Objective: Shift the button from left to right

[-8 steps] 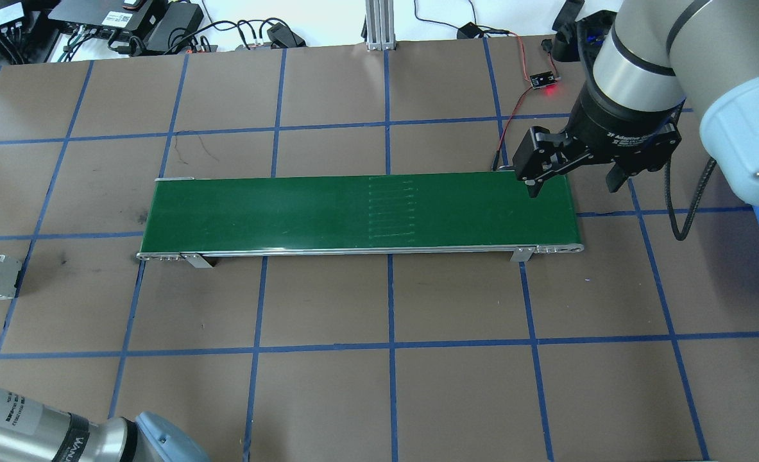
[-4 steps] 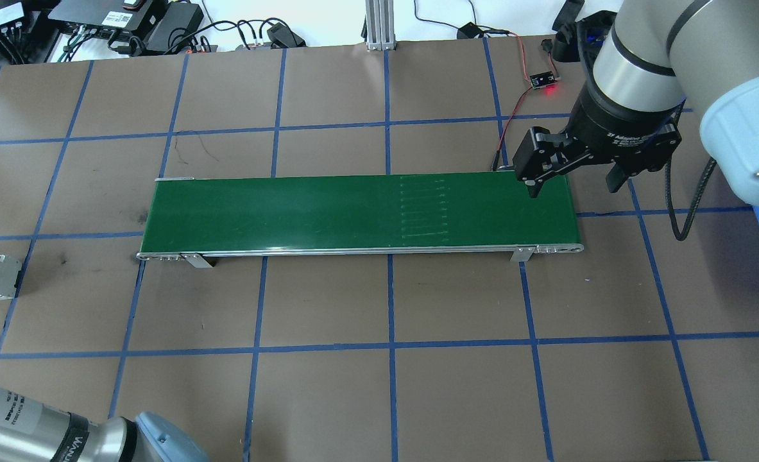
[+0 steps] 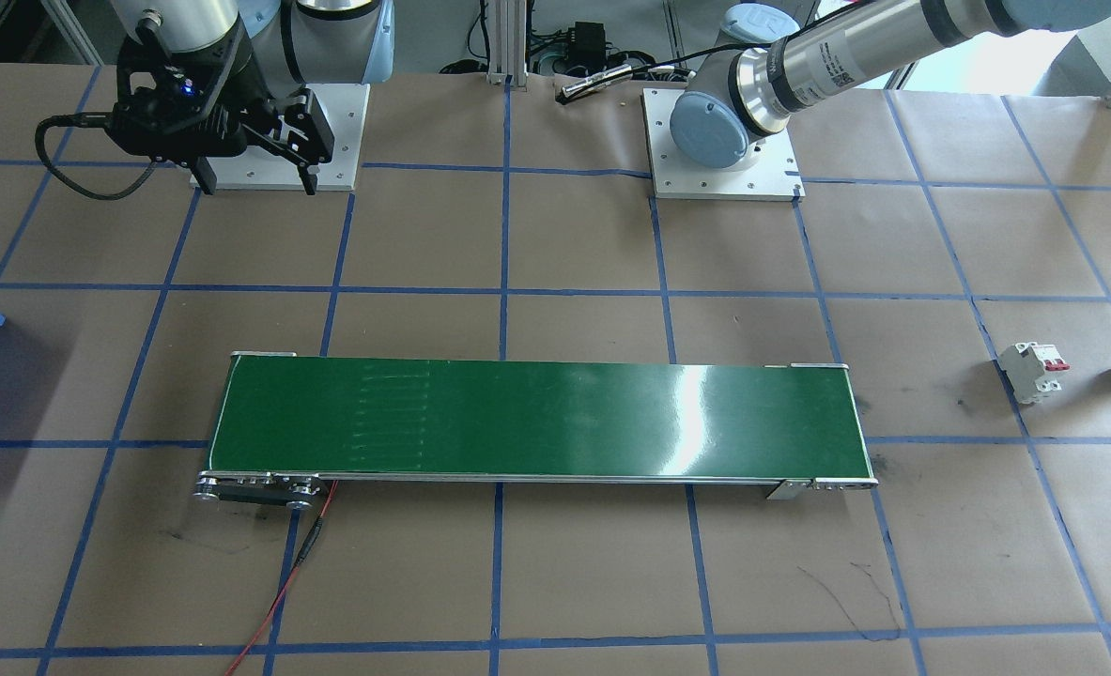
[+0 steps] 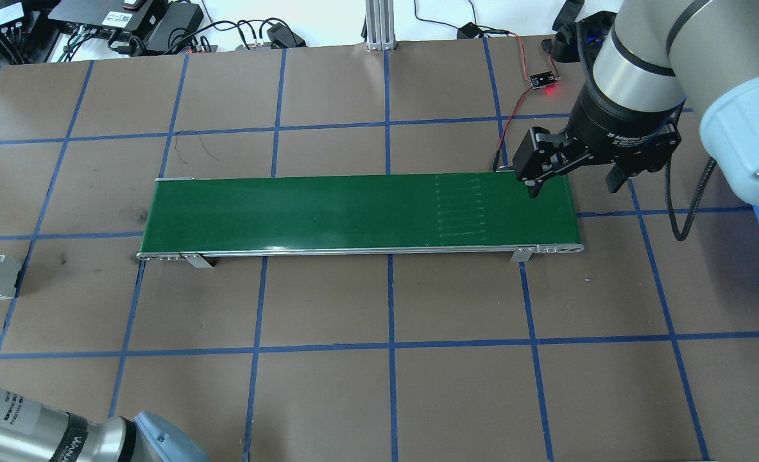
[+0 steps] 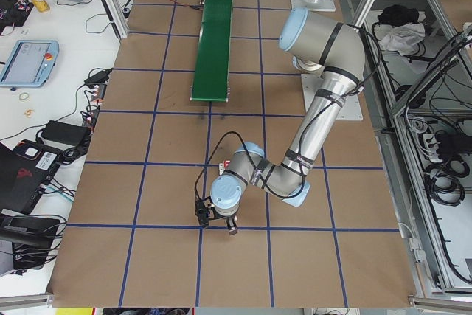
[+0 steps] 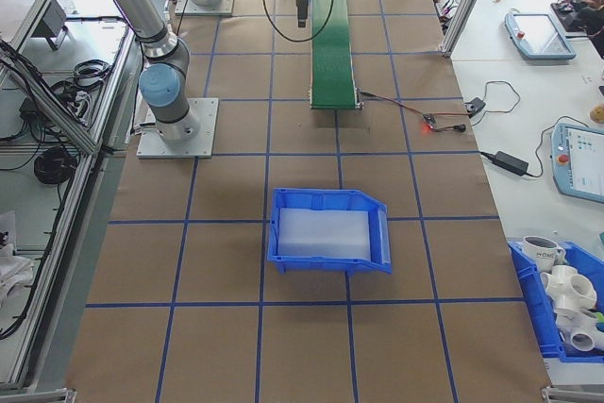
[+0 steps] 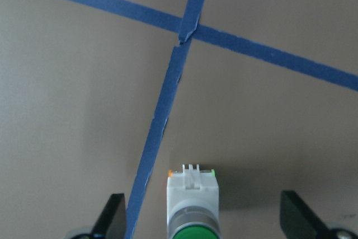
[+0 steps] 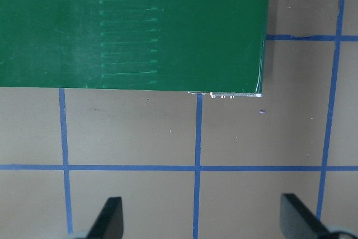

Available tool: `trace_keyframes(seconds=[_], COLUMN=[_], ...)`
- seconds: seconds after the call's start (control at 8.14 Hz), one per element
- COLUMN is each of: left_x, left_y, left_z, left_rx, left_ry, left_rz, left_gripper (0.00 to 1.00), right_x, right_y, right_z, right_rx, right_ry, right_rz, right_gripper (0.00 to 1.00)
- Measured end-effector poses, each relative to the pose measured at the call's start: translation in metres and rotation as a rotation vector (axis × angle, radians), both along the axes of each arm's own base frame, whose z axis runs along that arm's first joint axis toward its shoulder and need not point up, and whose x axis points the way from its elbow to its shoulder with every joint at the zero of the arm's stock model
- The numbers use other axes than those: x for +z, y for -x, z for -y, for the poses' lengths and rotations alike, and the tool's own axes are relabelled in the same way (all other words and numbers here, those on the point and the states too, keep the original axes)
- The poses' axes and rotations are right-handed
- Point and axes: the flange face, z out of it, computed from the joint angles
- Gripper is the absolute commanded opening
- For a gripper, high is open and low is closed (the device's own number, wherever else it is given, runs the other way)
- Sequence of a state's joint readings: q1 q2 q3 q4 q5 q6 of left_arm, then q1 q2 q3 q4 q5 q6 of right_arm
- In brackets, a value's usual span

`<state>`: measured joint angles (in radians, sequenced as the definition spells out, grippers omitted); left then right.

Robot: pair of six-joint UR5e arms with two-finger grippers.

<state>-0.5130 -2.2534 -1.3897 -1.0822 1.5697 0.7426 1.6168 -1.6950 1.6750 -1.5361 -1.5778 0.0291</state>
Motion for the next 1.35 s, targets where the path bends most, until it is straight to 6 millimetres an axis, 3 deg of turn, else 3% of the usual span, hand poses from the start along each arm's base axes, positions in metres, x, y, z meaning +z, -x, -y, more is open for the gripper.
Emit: trace_keyframes(seconds=[0.25, 0.37, 0.49, 0.61, 0.98, 1.23, 1.35], left_x=[-0.001, -0.006, -0.014, -0.018, -0.015, 0.025, 0.064], left_y=[-0.001, -0.001, -0.002, -0.002, 0.003, 0.011, 0.024], left_z=[-0.001, -0.002, -0.002, -0.002, -0.008, -0.011, -0.014], left_rx=[-0.028, -0.04, -0.047, -0.049, -0.04, -0.031, -0.004], left_ry=[-0.007, -0.011, -0.016, -0.019, -0.056, -0.055, -0.051], left_rz=[0.0, -0.007, -0.016, -0.023, -0.089, -0.092, -0.085], left_gripper=[0.31, 0.28, 0.07, 0.0, 0.0, 0.0, 0.0], right_x=[0.0, 0.0, 0.0, 0.0, -0.001, 0.0, 0.0], right_y=[0.0, 0.0, 0.0, 0.0, 0.0, 0.0, 0.0], right_z=[0.0, 0.0, 0.0, 0.0, 0.0, 0.0, 0.0], right_rx=[0.0, 0.0, 0.0, 0.0, 0.0, 0.0, 0.0], right_ry=[0.0, -0.001, -0.003, -0.003, -0.005, -0.003, -0.003], right_rz=[-0.001, -0.001, -0.001, -0.001, -0.001, -0.001, -0.001], right_gripper=[1.0, 1.0, 1.0, 1.0, 1.0, 1.0, 1.0])
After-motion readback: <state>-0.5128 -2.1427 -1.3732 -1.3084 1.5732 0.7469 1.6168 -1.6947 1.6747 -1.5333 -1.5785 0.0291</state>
